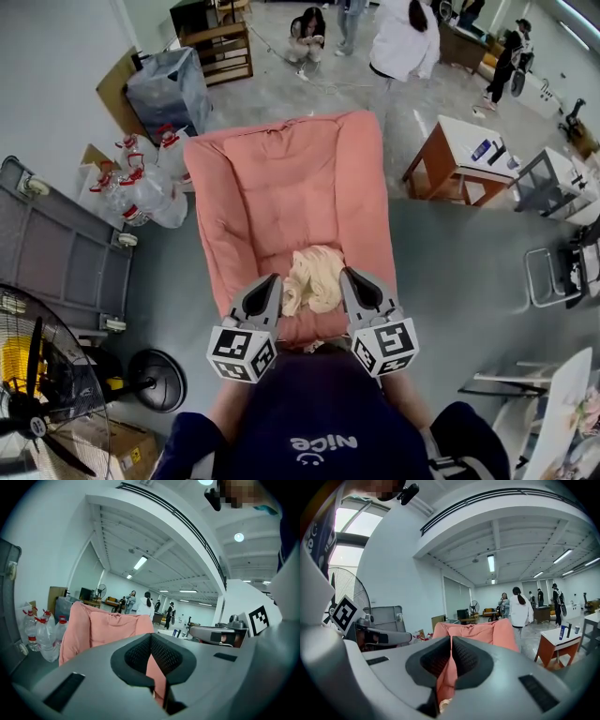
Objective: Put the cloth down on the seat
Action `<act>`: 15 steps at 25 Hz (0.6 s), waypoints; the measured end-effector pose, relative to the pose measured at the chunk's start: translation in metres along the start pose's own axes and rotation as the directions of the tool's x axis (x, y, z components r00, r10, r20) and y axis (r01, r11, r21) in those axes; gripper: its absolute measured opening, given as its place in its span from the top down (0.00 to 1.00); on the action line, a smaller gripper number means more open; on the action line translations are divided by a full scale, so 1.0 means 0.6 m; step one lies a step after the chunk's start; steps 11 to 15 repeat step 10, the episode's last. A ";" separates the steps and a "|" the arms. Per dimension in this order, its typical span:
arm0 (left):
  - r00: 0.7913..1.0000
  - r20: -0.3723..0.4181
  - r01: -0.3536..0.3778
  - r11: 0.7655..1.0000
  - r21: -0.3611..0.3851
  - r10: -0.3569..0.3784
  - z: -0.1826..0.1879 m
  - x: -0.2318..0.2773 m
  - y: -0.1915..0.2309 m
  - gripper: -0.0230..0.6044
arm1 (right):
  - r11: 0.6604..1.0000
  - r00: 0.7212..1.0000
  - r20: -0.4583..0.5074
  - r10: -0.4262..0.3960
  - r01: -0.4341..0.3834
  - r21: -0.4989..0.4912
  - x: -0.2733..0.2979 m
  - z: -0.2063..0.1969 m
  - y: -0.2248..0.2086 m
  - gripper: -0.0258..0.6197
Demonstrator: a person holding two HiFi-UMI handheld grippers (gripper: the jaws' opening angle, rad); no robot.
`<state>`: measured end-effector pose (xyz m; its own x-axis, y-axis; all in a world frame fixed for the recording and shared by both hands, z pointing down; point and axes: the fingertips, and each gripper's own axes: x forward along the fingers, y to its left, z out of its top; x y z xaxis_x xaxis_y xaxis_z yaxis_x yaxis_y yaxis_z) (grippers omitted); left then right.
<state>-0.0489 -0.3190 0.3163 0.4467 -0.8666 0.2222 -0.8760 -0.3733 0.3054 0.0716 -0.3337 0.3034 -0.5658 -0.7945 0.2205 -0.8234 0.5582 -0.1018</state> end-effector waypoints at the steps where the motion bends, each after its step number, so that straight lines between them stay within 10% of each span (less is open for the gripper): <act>1: 1.000 -0.001 0.000 1.000 0.001 0.000 0.000 0.001 0.001 0.93 | 1.000 1.000 0.000 0.001 -0.001 -0.002 0.002 0.000 0.000 0.88; 15: 1.000 0.000 0.005 1.000 0.009 -0.005 -0.008 0.005 0.005 0.93 | 1.000 1.000 0.000 -0.011 0.011 0.000 0.008 -0.011 -0.006 0.88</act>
